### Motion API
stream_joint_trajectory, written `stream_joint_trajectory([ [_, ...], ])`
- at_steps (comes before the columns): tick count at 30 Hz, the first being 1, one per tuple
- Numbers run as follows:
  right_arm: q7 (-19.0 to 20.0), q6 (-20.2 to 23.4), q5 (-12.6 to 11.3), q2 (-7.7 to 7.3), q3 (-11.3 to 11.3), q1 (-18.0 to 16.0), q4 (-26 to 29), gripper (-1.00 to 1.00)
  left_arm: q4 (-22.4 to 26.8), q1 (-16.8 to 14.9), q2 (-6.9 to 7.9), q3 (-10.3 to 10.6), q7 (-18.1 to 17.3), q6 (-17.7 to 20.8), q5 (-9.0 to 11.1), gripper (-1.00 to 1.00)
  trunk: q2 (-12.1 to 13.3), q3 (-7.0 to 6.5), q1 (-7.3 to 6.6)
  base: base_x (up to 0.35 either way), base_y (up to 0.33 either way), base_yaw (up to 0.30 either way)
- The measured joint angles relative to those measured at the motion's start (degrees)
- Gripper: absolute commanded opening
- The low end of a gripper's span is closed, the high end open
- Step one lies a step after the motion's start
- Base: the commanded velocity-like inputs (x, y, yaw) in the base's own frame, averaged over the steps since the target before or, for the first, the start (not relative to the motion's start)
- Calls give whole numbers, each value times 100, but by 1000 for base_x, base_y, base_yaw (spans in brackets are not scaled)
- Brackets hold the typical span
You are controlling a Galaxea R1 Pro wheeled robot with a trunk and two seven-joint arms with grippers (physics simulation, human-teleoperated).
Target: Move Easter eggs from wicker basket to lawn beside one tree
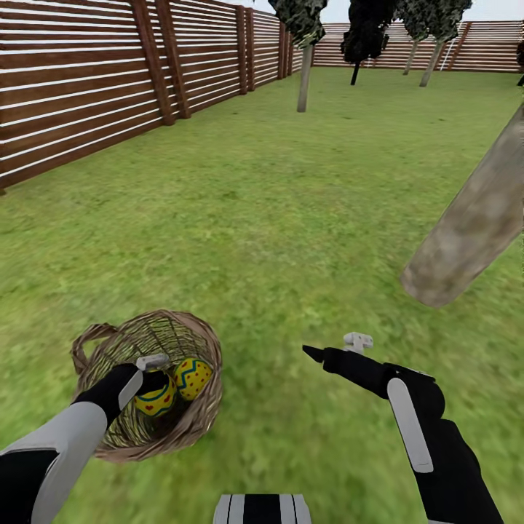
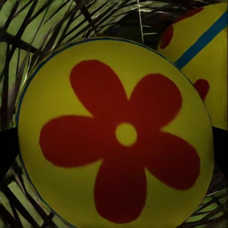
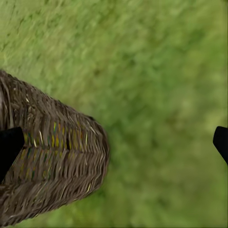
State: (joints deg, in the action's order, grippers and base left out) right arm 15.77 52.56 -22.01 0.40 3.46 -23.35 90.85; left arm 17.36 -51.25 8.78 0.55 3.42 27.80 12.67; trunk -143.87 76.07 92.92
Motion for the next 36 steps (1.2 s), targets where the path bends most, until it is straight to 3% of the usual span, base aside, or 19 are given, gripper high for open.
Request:
stream_joint_trajectory([
  [18,-3,7,0,0,-17,0,0,100,-53,0,1,-26,-29,109,14,-100,24,-399,-46,0,0,0],
  [27,-2,7,0,0,-3,0,0,100,-75,1,0,-57,-32,794,39,-100,36,-599,-70,0,0,0],
  [36,-1,7,0,0,23,0,0,100,-75,-3,0,-63,-22,1182,41,-100,48,-798,-93,0,0,0],
])
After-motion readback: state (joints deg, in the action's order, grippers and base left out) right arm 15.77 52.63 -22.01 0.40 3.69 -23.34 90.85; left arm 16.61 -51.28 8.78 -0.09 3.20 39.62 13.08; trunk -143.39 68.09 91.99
